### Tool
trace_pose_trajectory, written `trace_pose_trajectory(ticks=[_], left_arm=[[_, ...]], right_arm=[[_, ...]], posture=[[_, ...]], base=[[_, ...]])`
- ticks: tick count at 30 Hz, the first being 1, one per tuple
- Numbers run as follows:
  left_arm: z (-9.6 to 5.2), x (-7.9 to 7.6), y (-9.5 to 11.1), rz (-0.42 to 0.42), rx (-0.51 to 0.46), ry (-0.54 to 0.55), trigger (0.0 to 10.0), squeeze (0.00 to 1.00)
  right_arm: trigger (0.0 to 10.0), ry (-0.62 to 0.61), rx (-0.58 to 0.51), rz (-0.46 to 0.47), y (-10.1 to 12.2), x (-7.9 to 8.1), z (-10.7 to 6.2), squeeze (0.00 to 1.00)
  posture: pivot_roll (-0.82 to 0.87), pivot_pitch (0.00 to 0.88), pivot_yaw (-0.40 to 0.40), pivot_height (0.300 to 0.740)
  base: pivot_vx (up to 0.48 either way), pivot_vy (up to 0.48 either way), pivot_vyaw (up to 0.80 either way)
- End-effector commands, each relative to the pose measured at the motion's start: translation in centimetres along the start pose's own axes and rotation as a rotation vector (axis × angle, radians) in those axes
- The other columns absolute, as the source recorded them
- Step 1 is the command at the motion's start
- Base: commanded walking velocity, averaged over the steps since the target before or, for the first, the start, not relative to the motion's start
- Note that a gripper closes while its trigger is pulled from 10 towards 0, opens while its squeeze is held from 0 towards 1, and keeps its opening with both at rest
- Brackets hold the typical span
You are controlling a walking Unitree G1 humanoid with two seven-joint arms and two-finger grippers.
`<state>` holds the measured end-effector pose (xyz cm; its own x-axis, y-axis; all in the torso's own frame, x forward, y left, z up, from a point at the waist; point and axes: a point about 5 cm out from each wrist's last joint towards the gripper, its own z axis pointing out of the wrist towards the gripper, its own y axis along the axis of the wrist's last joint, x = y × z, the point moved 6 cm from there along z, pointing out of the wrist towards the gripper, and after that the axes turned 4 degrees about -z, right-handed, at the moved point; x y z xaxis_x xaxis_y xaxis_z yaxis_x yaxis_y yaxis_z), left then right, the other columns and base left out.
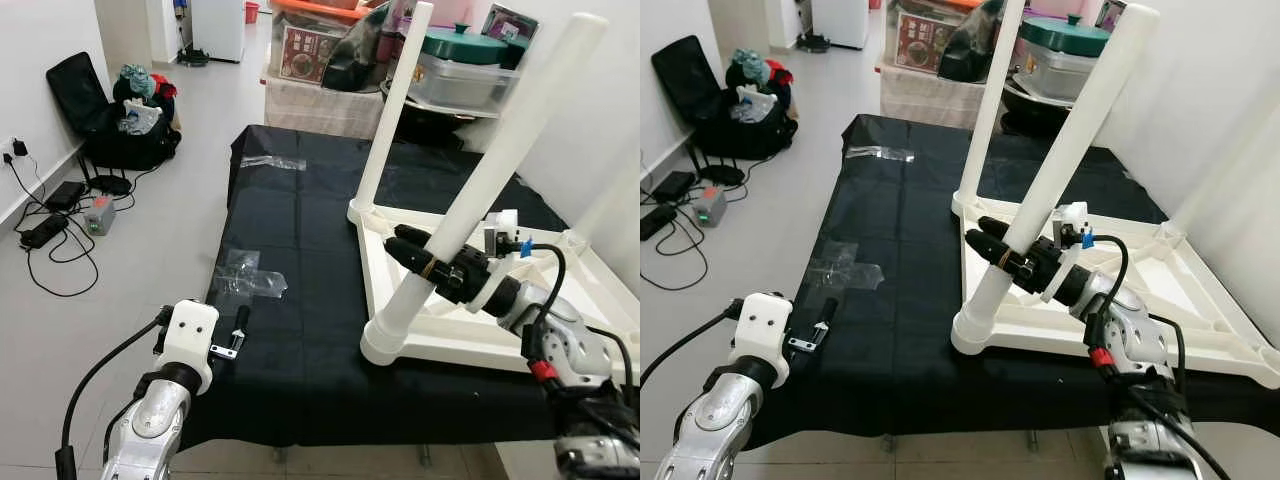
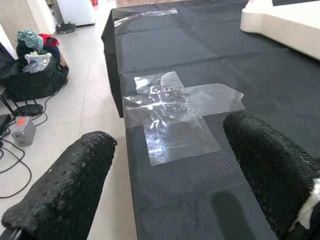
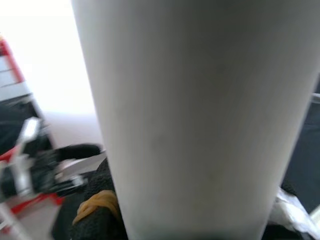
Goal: Building children table
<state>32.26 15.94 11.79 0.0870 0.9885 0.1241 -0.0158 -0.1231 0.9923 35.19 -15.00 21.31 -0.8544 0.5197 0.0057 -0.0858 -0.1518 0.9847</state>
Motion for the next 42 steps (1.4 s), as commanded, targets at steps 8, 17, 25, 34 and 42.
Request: trace_pose_trajectory(ticks=[8, 17, 25, 34, 42], left_arm=[[-0.2, -0.6, -0.4, -0.006, 0.017, -0.010, 10.0, 0.00], [-0.2, -0.7, -0.4, -0.004, 0.017, -0.016, 10.0, 0.00], [-0.2, -0.8, -0.4, -0.003, 0.019, -0.020, 10.0, 0.00], [-0.2, -0.9, -0.5, -0.004, 0.021, -0.025, 10.0, 0.00], [-0.2, -0.8, -0.5, -0.004, 0.020, -0.023, 10.0, 0.00]], right_arm=[[0.0, 0.184, 0.024, -0.019, -0.2, 3.0, 1.3, 0.00], [0.0, 0.215, 0.010, -0.011, -0.2, 3.6, 1.7, 0.00], [0.0, 0.177, 0.003, -0.011, -0.4, 3.2, 1.3, 0.00], [0.0, 0.109, -0.012, -0.036, 0.6, 1.7, 0.6, 0.00], [0.0, 0.055, -0.009, -0.053, 0.7, 0.4, 0.3, 0.00]], posture=[[0.14, 0.000, -0.190, 0.740], [0.15, 0.000, -0.192, 0.740], [0.14, 0.000, -0.184, 0.740], [0.14, 0.000, -0.181, 0.740], [0.14, 0.000, -0.182, 0.740]], base=[[0.000, 0.000, 0.00], [0.000, 0.000, 0.00], [0.000, 0.000, 0.00], [0.000, 0.000, 0.00], [0.000, 0.000, 0.00]])
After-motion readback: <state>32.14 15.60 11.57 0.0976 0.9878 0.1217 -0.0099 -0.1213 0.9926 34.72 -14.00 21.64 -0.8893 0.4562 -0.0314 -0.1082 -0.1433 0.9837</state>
